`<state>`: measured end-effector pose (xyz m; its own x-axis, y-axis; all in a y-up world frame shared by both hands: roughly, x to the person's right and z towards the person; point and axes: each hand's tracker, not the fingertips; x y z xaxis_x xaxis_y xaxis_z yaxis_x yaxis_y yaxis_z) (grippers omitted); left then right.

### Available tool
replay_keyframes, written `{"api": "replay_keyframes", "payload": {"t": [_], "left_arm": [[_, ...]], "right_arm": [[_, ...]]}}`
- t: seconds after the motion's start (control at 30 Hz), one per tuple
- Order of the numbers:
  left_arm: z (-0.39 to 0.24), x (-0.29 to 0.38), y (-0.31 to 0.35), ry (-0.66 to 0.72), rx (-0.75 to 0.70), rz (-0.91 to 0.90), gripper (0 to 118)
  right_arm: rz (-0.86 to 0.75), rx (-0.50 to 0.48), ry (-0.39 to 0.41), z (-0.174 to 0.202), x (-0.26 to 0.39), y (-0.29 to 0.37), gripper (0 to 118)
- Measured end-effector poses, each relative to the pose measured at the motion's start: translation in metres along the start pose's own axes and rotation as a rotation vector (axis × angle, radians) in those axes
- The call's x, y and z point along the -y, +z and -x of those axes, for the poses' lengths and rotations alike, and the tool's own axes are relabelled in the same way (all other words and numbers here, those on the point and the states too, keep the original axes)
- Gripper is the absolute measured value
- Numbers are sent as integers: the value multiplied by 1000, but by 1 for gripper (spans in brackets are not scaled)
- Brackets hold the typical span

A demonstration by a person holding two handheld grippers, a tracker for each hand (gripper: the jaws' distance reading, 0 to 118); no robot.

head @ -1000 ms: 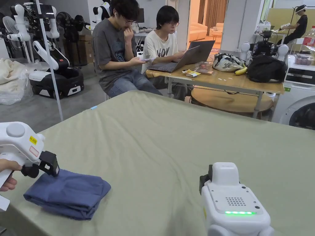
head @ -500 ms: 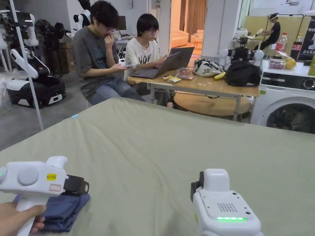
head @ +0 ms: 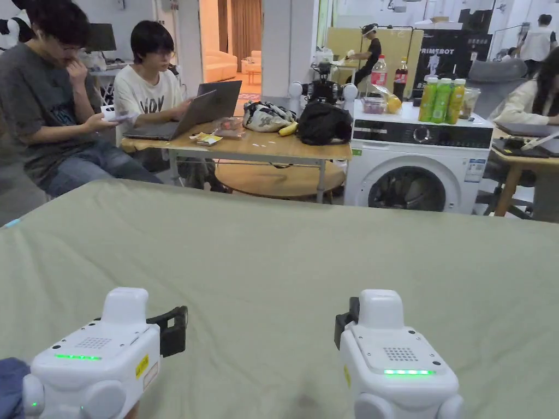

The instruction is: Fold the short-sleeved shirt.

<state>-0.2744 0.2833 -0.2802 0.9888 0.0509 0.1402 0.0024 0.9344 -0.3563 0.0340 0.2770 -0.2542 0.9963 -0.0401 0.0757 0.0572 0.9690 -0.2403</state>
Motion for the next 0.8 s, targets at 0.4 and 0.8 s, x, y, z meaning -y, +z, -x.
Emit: {"api": "replay_keyframes", "payload": {"t": [0.4,0.8], "left_arm": [[-106,-7,4,-55,6,-165,16],[-107,2,7,3,-12,-181,0]], "right_arm": [[-31,146,-54,-77,-3,24,0],[-56,180,-28,-98,3,37,0]]}}
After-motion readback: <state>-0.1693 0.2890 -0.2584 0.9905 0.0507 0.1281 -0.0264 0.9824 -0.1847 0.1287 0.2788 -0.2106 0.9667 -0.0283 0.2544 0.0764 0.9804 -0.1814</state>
